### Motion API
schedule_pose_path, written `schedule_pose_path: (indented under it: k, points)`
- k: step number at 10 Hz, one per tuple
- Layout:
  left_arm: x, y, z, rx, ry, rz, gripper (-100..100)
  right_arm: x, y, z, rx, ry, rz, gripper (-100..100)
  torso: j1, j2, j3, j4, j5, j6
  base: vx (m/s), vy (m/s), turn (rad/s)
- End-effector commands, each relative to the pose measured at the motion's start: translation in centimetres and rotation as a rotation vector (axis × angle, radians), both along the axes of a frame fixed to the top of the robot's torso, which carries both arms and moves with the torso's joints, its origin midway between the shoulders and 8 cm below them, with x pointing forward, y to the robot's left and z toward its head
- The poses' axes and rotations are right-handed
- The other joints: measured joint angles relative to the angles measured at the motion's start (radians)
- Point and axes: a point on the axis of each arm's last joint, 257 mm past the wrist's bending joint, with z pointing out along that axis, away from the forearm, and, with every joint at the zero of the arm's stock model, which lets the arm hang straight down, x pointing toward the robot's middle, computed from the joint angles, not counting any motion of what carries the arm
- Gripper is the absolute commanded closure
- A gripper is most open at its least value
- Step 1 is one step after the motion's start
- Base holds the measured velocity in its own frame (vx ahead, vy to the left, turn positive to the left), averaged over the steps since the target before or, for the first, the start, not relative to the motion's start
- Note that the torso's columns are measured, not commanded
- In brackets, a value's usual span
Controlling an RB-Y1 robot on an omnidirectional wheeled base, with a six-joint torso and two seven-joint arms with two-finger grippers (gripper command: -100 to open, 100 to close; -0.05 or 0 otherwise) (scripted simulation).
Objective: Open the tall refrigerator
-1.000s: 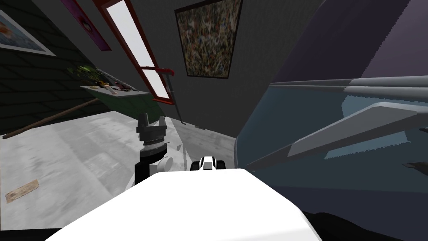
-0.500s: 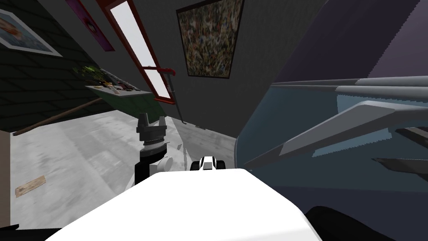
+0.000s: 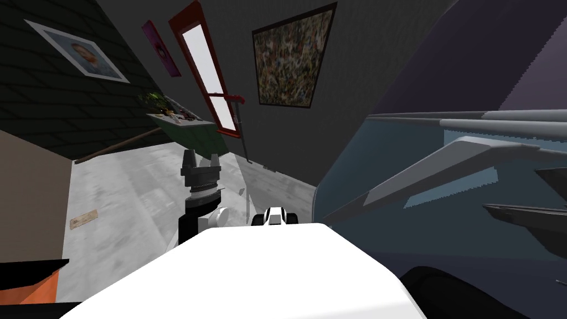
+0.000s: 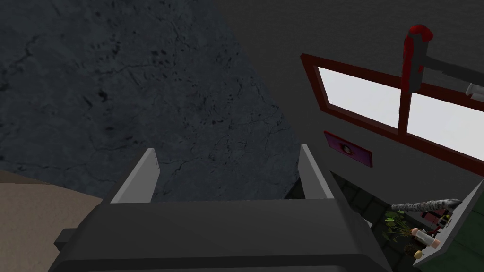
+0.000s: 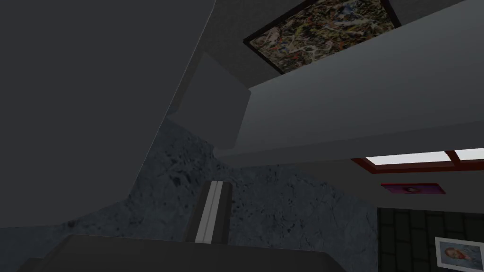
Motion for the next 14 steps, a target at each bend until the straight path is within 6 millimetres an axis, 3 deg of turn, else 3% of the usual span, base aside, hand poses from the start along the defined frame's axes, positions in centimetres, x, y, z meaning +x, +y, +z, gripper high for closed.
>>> schedule_pose_path:
  k: [1, 3, 4, 6, 11, 12, 14]
  points:
    - [0.0, 0.0, 0.0, 0.000, 0.000, 0.000, 0, 0.4, 0.3, -0.4, 0.087, -0.079, 0.074, 100, -0.002, 0.000, 0.001, 0.000, -0.002, -0.001, 0.010, 0.006, -0.013]
    - [0.0, 0.0, 0.0, 0.000, 0.000, 0.000, 0, 0.4, 0.5, 0.2, 0.087, -0.119, 0.091, 100, -0.006, 0.001, 0.001, -0.001, -0.003, -0.002, 0.003, 0.010, 0.004]
    - [0.0, 0.0, 0.0, 0.000, 0.000, 0.000, 0, -0.9, 1.5, 1.0, 0.178, -0.223, 0.190, 100, -0.006, 0.001, 0.000, 0.000, -0.002, -0.002, -0.017, -0.022, 0.295]
    - [0.0, 0.0, 0.0, 0.000, 0.000, 0.000, 0, -1.5, 2.5, 1.5, 0.248, -0.318, 0.313, 100, -0.009, -0.005, -0.007, -0.003, -0.001, -0.006, -0.042, -0.035, 0.286]
    - [0.0, 0.0, 0.0, 0.000, 0.000, 0.000, 0, -0.9, 3.1, 1.6, 0.337, -0.441, 0.446, 100, -0.015, -0.006, -0.005, -0.004, -0.007, -0.004, 0.003, 0.002, 0.002]
    - [0.0, 0.0, 0.0, 0.000, 0.000, 0.000, 0, -2.8, 3.7, 2.2, 0.404, -0.553, 0.558, 100, -0.016, -0.006, -0.005, -0.004, -0.007, -0.004, -0.023, -0.024, 0.255]
    - [0.0, 0.0, 0.0, 0.000, 0.000, 0.000, 0, -3.9, 4.3, 2.5, 0.456, -0.646, 0.693, 100, -0.018, -0.009, -0.009, -0.005, -0.006, -0.007, -0.041, -0.033, 0.329]
